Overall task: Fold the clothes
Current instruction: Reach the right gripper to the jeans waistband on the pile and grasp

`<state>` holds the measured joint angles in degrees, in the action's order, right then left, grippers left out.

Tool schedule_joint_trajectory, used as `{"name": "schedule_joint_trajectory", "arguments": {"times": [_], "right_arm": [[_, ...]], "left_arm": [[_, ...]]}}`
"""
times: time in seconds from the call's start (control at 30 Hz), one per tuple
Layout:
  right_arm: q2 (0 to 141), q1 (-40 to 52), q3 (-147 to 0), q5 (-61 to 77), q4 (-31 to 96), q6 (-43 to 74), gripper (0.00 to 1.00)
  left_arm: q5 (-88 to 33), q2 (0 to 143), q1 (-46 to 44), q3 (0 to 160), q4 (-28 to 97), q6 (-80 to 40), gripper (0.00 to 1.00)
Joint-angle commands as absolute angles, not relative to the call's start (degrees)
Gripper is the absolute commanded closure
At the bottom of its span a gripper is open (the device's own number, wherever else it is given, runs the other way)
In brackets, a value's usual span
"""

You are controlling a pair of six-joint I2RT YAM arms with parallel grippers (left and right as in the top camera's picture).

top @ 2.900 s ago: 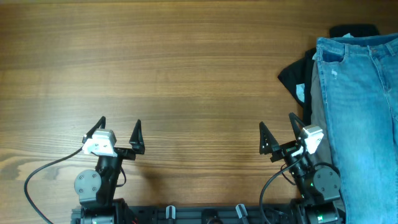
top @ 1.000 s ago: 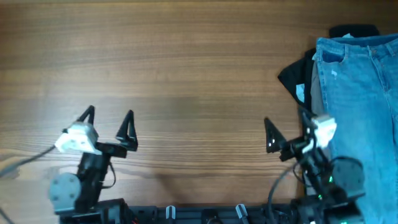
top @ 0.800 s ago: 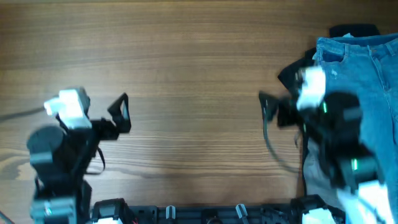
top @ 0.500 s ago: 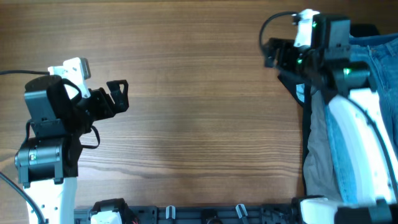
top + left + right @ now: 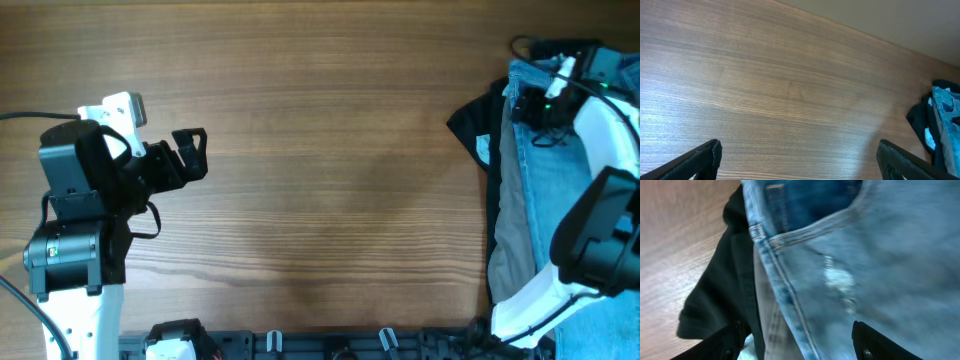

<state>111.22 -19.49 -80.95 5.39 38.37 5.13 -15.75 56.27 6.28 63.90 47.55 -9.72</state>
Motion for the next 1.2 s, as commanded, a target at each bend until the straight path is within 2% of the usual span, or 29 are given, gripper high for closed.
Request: {"name": "schedule_joint_trajectory", "arguments": {"times": [0.0, 0.07, 0.1, 0.17, 0.2, 0.23, 0.33, 0.37, 0.4, 0.43, 0.47, 0.6, 0.67, 0.8, 0.93, 1.17], "right_arm": [[115.02, -18.76, -81.47, 3.88, 37.47, 1.67, 0.26], [116.99, -18.65, -81.41, 3.75, 36.91, 1.61, 0.28], [117.67, -18.65, -81.41, 3.53, 36.71, 1.63, 0.33], [118.21, -18.68, -81.41, 0.03, 36.47, 4.01, 0.54], [118.13, -18.74, -81.43, -1.34, 36.49, 5.89, 0.77], [117.60, -19.18, -81.43, -1.06, 36.21, 7.97, 0.84], [115.87, -20.45, -81.43, 0.40, 35.77, 7.88, 0.85], [115.18, -20.95, -81.43, 0.43, 35.79, 7.90, 0.88], [114.61, -21.37, -81.45, 0.93, 35.75, 7.88, 0.84], [113.95, -21.71, -81.43, 3.01, 35.33, 6.83, 0.50], [113.78, -21.74, -81.43, 6.42, 35.16, 3.97, 0.36], [113.80, -21.30, -81.38, 17.76, 35.05, -6.72, 0.42], [113.91, -21.30, -81.36, 17.63, 33.67, -5.37, 0.50], [113.95, -21.34, -81.36, 17.41, 30.63, -4.73, 0.47], [113.99, -21.34, -81.36, 15.90, 27.53, -1.06, 0.50], [114.06, -21.34, -81.28, 13.34, 28.27, 0.64, 0.83]], "left_arm": [[-16.45, 56.34, 6.28, 64.95, 47.20, -9.43, 0.00], [-16.45, 56.34, 6.28, 64.95, 47.20, -9.43, 0.00], [-16.45, 56.34, 6.28, 64.95, 47.22, -9.43, 0.00], [-16.45, 56.31, 6.28, 64.95, 47.24, -9.43, 0.00], [-16.45, 56.31, 6.28, 64.95, 47.24, -9.43, 0.00], [-16.45, 56.31, 6.28, 64.95, 47.35, -9.43, 0.00], [-16.47, 56.31, 6.28, 64.95, 47.44, -9.43, 0.00], [-16.47, 56.31, 6.28, 64.95, 47.44, -9.43, 0.00], [-16.45, 56.31, 6.28, 64.95, 47.44, -9.43, 0.00], [-16.47, 56.31, 6.28, 64.95, 47.44, -9.43, 0.00], [-16.45, 56.31, 6.28, 64.95, 47.46, -9.43, 0.00], [-16.47, 56.31, 6.28, 64.95, 47.48, -9.43, 0.00], [-16.47, 56.31, 6.28, 64.95, 47.75, -9.43, 0.00], [-16.45, 56.34, 6.28, 64.95, 47.83, -9.43, 0.00], [-16.45, 56.31, 6.28, 64.95, 47.88, -9.43, 0.00], [-16.45, 56.34, 6.28, 64.95, 47.88, -9.43, 0.00]]}}
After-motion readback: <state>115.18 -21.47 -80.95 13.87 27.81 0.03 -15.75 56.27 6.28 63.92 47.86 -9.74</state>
